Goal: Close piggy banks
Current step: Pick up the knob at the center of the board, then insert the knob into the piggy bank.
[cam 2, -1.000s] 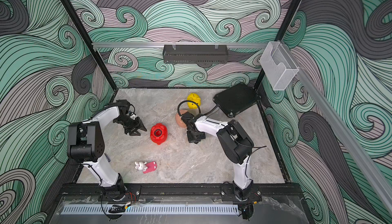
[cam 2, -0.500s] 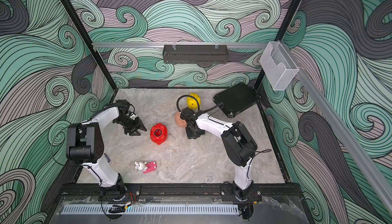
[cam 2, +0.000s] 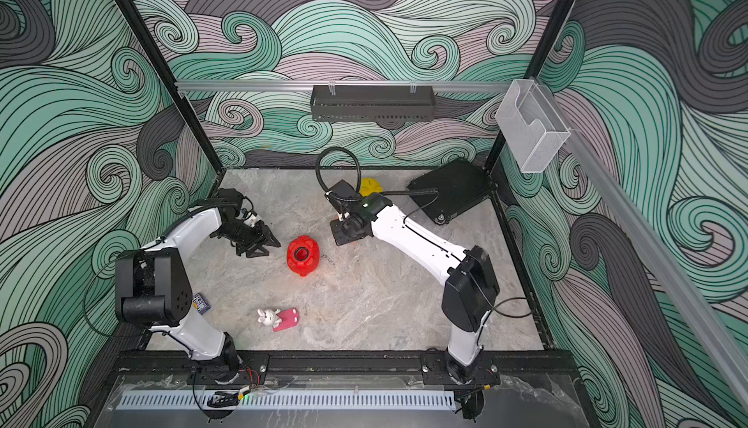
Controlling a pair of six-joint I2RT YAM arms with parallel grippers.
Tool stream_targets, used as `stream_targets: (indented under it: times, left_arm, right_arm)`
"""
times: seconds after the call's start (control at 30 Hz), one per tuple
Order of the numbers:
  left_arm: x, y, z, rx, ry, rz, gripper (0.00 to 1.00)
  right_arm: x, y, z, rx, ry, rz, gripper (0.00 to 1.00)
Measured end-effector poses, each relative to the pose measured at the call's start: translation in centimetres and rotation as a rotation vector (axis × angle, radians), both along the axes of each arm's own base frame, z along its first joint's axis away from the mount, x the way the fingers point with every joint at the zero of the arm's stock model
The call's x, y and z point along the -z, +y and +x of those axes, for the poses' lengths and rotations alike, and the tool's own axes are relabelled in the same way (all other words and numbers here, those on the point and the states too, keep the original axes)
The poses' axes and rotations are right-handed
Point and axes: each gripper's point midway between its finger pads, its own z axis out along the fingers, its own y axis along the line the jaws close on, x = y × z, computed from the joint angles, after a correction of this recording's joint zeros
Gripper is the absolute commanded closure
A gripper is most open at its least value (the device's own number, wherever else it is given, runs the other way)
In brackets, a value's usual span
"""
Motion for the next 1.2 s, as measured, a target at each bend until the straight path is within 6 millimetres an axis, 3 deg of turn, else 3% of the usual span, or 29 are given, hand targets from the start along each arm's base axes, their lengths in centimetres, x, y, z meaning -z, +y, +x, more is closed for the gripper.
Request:
stream_targets:
  times: [0.1, 0.2, 0.57, 0.73, 0.87, 1.2]
  left_arm:
    - [0.0, -0.1, -0.1, -0.008, -0.002, -0.009, 0.53]
    - [0.1, -0.2, -0.2, -0.012, -0.001, -0.015, 0.53]
    - [0.5, -0.6, -0.1, -0.029, -0.001, -0.043, 0.53]
    - [1.0, -0.6, -0.4, -0.032, 0.005, -0.044, 0.53]
    - [0.7, -0.6, -0.6, -0.034, -0.003, -0.043, 0.53]
    - [0.6, -0.4, -0.6, -0.041, -0.009, -0.042, 0.53]
  right_arm:
    - [-1.4, 2.0, 0.0, 0.040, 0.011, 0.047, 1.00]
    - [-1.6, 3.9, -0.2, 0.092, 0.062, 0.084, 1.00]
    - [2.2, 9.4, -3.2, 0.154, 0.199, 0.037, 1.00]
    - [2.5, 10.7, -4.6, 0.155, 0.219, 0.032, 1.00]
    - [2.9, 11.5, -4.3, 0.172, 0.222, 0.035, 1.00]
    - [6.3, 12.4, -3.3, 0.201, 0.234, -0.023, 1.00]
